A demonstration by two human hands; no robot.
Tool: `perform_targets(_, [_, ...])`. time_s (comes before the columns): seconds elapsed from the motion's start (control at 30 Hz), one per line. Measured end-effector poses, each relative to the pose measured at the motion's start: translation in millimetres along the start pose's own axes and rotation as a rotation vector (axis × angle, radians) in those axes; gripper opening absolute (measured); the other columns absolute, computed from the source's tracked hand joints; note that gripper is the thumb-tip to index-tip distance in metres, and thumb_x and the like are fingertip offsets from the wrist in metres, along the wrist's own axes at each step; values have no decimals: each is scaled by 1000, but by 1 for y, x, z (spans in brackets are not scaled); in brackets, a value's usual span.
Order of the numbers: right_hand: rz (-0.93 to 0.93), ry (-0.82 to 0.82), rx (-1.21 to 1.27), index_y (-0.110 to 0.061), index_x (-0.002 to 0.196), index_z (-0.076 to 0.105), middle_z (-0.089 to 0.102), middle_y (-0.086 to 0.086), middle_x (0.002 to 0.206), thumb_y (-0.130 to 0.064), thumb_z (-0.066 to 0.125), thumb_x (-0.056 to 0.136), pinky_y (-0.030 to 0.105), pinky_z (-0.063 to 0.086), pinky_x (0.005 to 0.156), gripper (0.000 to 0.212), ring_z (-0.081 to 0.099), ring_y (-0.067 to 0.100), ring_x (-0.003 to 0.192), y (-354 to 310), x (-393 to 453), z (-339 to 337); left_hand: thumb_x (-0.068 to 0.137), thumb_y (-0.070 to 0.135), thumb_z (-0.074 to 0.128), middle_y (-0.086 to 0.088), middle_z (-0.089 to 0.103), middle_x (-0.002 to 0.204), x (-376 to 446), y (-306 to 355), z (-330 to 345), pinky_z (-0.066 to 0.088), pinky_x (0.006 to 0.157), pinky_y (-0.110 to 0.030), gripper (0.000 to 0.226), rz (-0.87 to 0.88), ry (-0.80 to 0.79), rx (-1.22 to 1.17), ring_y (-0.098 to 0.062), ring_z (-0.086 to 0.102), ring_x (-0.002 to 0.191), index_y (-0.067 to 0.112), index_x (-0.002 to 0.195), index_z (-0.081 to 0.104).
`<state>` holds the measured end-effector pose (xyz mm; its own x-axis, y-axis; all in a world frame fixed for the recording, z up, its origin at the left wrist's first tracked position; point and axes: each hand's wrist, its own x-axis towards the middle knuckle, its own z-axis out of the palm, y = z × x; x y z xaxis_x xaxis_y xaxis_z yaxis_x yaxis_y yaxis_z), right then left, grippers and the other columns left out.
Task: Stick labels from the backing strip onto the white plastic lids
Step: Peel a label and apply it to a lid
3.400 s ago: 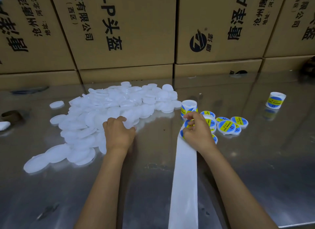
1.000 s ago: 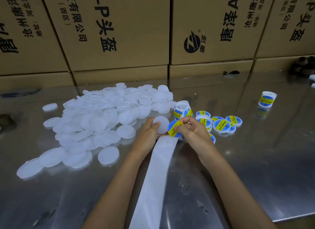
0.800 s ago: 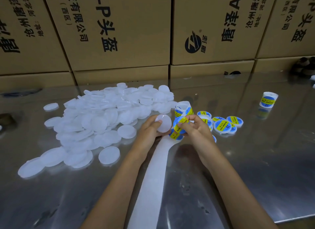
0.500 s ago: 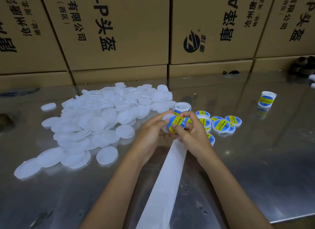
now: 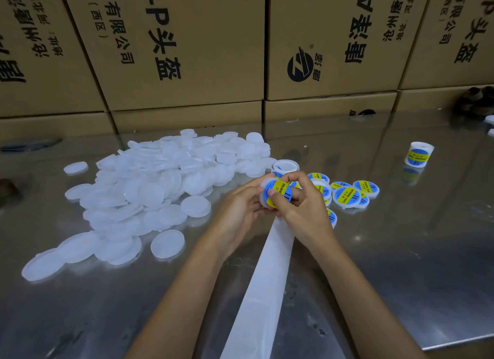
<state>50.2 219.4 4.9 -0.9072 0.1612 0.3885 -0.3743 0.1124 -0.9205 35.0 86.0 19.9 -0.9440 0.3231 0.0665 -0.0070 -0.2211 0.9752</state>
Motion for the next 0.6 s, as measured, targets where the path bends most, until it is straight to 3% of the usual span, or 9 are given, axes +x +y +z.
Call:
perform_targets(0.17, [-6,-5,-21,-28,91,53,73,6,75,-7,69,90,38,54,64,26,62,17,62,1,0,0,103,5,32,-3,77,106,-1,1,2,57,73,-22,41,7,-13,18,-15,72,94,20,116,68])
perform_targets(0.37, [-6,23,-36,-24,94,53,70,20,78,-9,69,89,56,55,71,22,61,48,73,2,1,1,104,6,34,-8,74,115,-2,1,4,56,74,-23,38,19,-6,46,-17,70,99,11,129,63])
perform_targets(0.5, [2,26,-33,-20,96,54,72,18,78,-10,70,89,52,56,71,20,63,46,75,3,0,0,102,4,36,-15,70,124,-3,2,6,55,85,-27,40,22,10,77,-22,68,106,8,134,60])
perform_targets(0.6, [7,20,-18,-22,95,54,75,5,76,-12,70,89,39,54,69,21,67,28,67,4,0,1,101,1,40,-16,69,126,-3,3,7,54,90,-30,40,37,42,85,-23,67,109,8,134,61])
